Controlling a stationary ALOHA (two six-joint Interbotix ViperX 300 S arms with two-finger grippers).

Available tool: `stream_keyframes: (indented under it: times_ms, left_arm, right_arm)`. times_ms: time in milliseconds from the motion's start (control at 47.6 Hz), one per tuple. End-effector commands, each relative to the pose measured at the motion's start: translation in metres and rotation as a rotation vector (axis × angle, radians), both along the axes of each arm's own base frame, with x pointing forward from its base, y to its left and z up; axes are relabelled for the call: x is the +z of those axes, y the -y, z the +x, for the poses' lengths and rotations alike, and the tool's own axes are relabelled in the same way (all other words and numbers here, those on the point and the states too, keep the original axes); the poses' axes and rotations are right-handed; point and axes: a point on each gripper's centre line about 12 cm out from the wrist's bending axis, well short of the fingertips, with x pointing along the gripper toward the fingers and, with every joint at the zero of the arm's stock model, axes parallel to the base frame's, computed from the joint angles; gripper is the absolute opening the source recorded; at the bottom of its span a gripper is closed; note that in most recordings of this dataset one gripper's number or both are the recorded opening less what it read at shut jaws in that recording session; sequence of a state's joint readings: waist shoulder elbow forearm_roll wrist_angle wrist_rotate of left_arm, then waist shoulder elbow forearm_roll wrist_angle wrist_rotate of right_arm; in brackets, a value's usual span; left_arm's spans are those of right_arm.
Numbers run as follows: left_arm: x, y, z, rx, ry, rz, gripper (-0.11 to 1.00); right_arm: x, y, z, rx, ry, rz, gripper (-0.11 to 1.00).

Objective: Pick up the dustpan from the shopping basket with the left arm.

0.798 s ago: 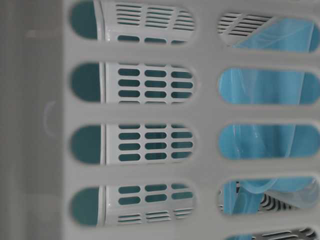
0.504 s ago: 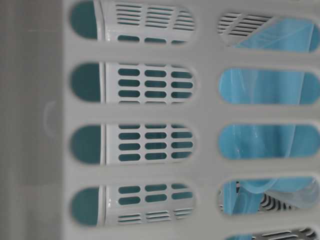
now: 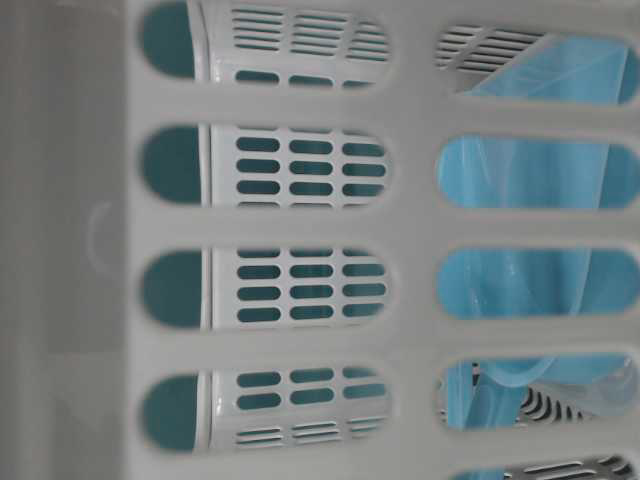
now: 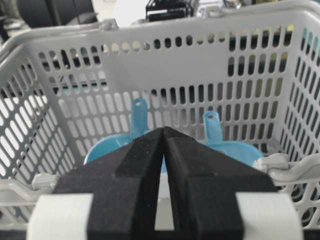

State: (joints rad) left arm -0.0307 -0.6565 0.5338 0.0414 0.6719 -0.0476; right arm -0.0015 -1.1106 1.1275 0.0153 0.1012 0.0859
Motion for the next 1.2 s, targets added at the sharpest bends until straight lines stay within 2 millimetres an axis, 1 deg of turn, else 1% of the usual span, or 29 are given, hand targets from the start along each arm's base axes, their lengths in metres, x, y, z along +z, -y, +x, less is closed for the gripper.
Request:
stream_keyframes:
  times_ms: [0, 84, 105, 147, 210, 273, 315, 378, 441, 483, 588, 630, 693, 777, 966, 1176]
  left_arm:
    - [0.010, 0.003, 0.011, -0.009, -0.008, 0.003, 0.01]
    - [0.006, 0.004, 0.022, -0.013, -0.041, 0.006, 0.01]
    - [0.004, 0.004, 0.025, -0.012, -0.052, 0.006, 0.01]
    - [0.002, 0.004, 0.030, -0.011, -0.075, 0.006, 0.01]
    - [-0.001, 0.004, 0.037, -0.007, -0.122, 0.006, 0.01]
    - [-0.005, 0.004, 0.045, -0.005, -0.165, 0.007, 0.01]
    - [-0.008, 0.004, 0.050, -0.003, -0.194, 0.008, 0.03]
    - [-0.011, 0.005, 0.058, -0.004, -0.233, 0.011, 0.13]
    - [-0.015, 0.006, 0.067, -0.004, -0.270, 0.012, 0.28]
    - [-0.019, 0.006, 0.073, 0.000, -0.292, 0.006, 0.41]
    - [-0.033, 0.013, 0.090, -0.012, -0.352, 0.008, 0.72]
    - [-0.041, 0.017, 0.097, -0.020, -0.377, 0.010, 0.81]
    - [-0.053, 0.022, 0.107, -0.030, -0.421, 0.015, 0.90]
    - [-0.071, 0.029, 0.115, -0.043, -0.496, 0.023, 0.90]
    - [-0.105, 0.048, 0.123, -0.082, -0.634, 0.046, 0.89]
    - [-0.139, 0.050, 0.123, -0.084, -0.736, 0.059, 0.89]
  right_arm:
    - [0.010, 0.000, 0.001, -0.001, 0.025, 0.000, -0.01]
    - [0.009, 0.000, 0.001, -0.001, 0.020, 0.001, 0.01]
    - [0.009, 0.000, 0.001, -0.001, 0.015, 0.000, 0.02]
    - [0.007, 0.000, 0.001, -0.001, 0.008, 0.002, 0.09]
    - [0.006, 0.000, 0.001, -0.001, -0.006, 0.003, 0.24]
    - [0.006, 0.000, 0.001, 0.000, -0.009, 0.005, 0.44]
    - [0.007, 0.000, 0.001, 0.000, -0.005, 0.005, 0.57]
    - [0.008, 0.000, 0.001, 0.002, 0.003, 0.005, 0.73]
    - [0.009, 0.000, 0.001, 0.001, 0.017, 0.006, 0.81]
    - [0.010, 0.000, 0.000, 0.001, 0.026, 0.006, 0.82]
    - [0.010, 0.000, 0.000, 0.001, 0.029, 0.006, 0.80]
    - [0.008, 0.000, 0.000, 0.001, 0.028, 0.006, 0.80]
    - [0.006, 0.000, 0.000, 0.001, 0.023, 0.006, 0.80]
    - [0.006, 0.000, -0.001, 0.001, 0.025, 0.005, 0.80]
    - [0.006, 0.000, -0.002, 0.001, 0.031, 0.006, 0.80]
    - [0.006, 0.000, -0.006, 0.001, 0.043, 0.005, 0.80]
